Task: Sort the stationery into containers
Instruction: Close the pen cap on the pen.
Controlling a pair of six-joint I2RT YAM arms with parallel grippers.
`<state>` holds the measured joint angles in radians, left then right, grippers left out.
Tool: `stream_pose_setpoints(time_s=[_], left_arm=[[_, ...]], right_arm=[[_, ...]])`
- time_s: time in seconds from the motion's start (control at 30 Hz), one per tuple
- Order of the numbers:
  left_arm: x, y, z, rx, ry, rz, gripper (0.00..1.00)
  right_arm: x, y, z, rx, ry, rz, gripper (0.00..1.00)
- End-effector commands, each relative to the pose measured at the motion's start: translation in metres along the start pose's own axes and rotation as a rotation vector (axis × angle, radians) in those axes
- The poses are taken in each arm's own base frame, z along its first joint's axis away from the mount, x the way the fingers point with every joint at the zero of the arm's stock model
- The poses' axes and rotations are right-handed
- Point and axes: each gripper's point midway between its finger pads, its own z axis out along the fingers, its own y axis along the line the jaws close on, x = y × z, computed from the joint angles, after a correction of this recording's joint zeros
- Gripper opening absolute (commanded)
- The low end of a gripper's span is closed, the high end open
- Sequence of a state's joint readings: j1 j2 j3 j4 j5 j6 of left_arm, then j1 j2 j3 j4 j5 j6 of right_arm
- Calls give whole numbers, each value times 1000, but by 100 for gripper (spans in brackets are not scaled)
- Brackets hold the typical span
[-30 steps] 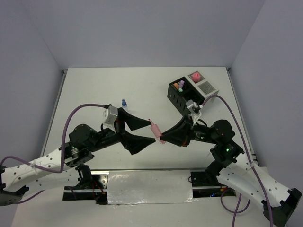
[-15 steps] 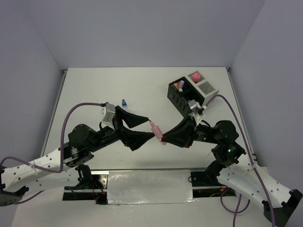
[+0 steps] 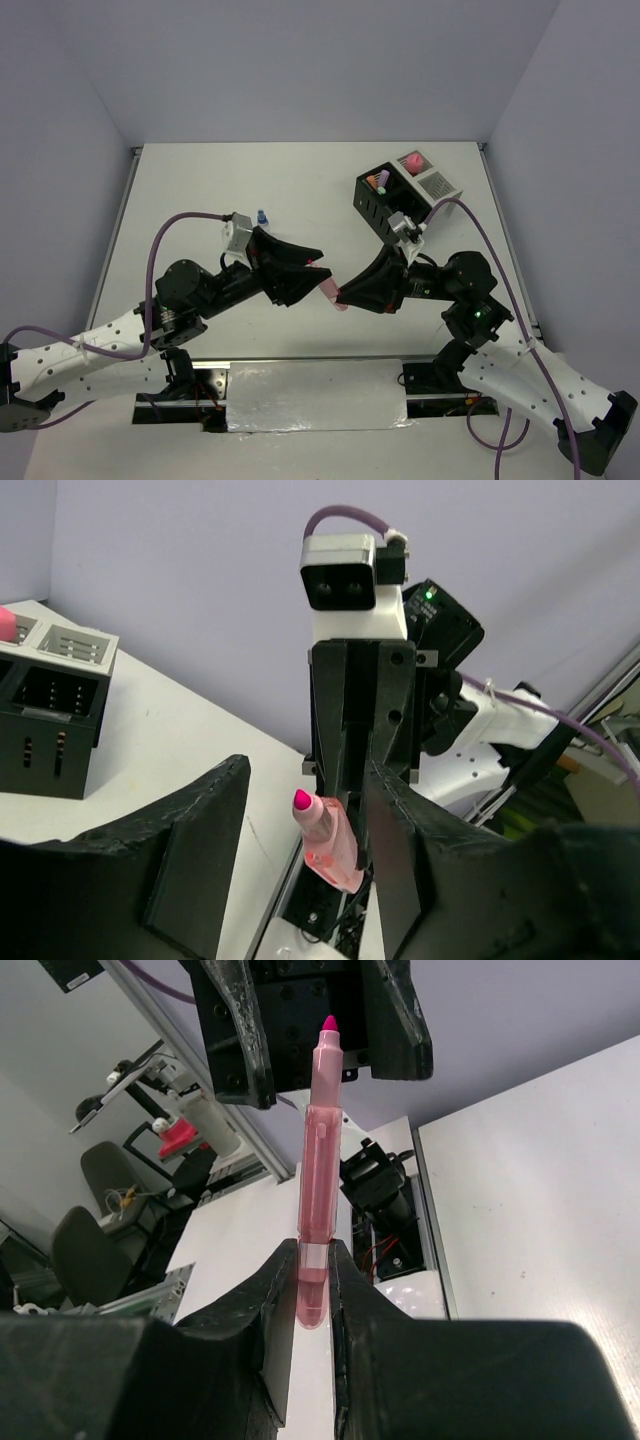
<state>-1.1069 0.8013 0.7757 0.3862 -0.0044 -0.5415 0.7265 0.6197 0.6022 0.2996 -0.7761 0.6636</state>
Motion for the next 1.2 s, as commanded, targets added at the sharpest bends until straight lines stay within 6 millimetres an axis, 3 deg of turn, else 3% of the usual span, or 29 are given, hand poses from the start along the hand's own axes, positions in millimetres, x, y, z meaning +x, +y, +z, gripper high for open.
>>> stream_pose_setpoints(time_s=[0.0, 0.23, 0.33, 0.43, 0.53, 0.7, 0.9, 1.03, 1.17], left_arm=[[-34, -10, -2, 20, -126, -11, 61], [-34, -8, -6, 17, -131, -13, 38], [-31, -8, -4, 24, -117, -15, 42], [-27, -7, -1, 30, -107, -21, 57], [-24, -8, 0, 43, -98, -26, 60], [-21, -8, 1, 53, -89, -28, 48], [-23, -9, 3, 54, -76, -39, 2], [-33, 0, 6, -6, -87, -69, 0], [-54, 19, 2, -101, -137, -108, 0]], right_arm=[[-15, 17, 1, -56, -31, -68, 0], [-17, 20, 1, -69, -38, -71, 0], [-20, 22, 2, -76, -45, -73, 0], [-23, 23, 3, -75, -51, -77, 0], [-26, 24, 3, -74, -56, -80, 0], [-30, 26, 3, -74, -66, -90, 0], [-27, 24, 4, -74, -59, -83, 0], [-16, 13, 3, -48, -25, -108, 0], [25, -11, -4, -31, 55, -143, 0]])
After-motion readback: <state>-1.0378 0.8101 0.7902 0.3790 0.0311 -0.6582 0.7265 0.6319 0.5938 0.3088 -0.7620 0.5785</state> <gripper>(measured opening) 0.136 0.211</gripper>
